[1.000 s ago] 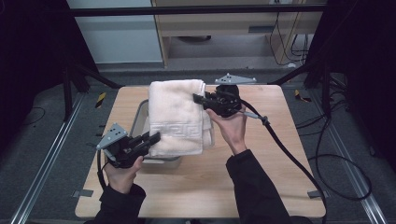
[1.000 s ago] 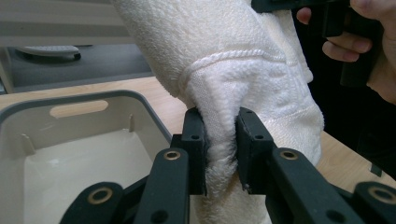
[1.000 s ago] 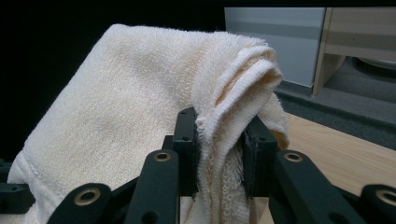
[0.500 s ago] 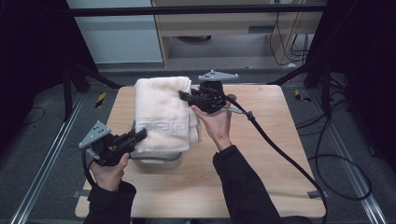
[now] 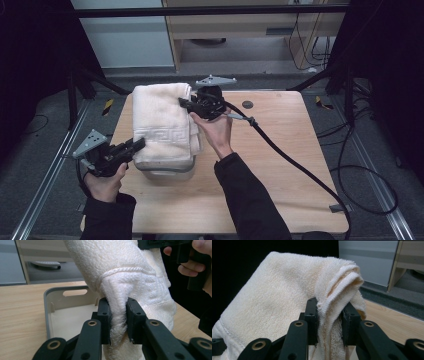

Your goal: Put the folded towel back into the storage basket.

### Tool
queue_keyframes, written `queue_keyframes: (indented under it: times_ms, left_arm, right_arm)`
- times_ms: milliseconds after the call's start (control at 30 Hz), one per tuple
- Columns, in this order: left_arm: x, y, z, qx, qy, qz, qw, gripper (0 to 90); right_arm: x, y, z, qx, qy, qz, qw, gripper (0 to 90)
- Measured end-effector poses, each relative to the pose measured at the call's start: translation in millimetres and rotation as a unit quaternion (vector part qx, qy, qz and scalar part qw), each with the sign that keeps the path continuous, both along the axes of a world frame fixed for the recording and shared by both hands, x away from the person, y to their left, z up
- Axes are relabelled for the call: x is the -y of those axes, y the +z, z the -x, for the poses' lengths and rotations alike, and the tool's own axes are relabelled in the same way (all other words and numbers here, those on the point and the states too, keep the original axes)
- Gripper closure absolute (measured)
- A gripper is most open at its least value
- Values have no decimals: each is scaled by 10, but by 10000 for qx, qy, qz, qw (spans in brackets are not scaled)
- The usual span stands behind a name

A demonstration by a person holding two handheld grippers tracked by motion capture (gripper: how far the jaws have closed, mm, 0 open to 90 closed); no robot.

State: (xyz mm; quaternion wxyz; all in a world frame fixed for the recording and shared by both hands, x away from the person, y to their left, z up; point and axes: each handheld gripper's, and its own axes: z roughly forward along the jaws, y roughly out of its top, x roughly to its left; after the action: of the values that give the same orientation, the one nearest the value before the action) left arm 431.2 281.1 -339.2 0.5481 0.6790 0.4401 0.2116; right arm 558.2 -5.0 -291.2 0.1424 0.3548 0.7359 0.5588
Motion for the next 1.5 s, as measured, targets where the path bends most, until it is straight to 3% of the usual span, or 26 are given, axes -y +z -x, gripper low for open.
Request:
queue_keyframes:
  times_ms: [233,667,900,1500]
  left_arm:
    - [-100,-124,-108,-210,56,-89,9997,748]
    - [-179,-436,-314,-578,280,-405,9971,749]
    - [-137,-567,-391,-695,319,-568,9955,749]
    - [-47,-841,-557,-921,384,-949,9905,748]
  right_arm:
    - [-117,-138,-91,-137,-37,42,9999,711]
    - [-339,-601,-296,-325,-178,279,9989,709]
    - [-339,-809,-378,-504,-230,329,9979,705]
    - [-319,-1195,-468,-664,-385,543,9956,697]
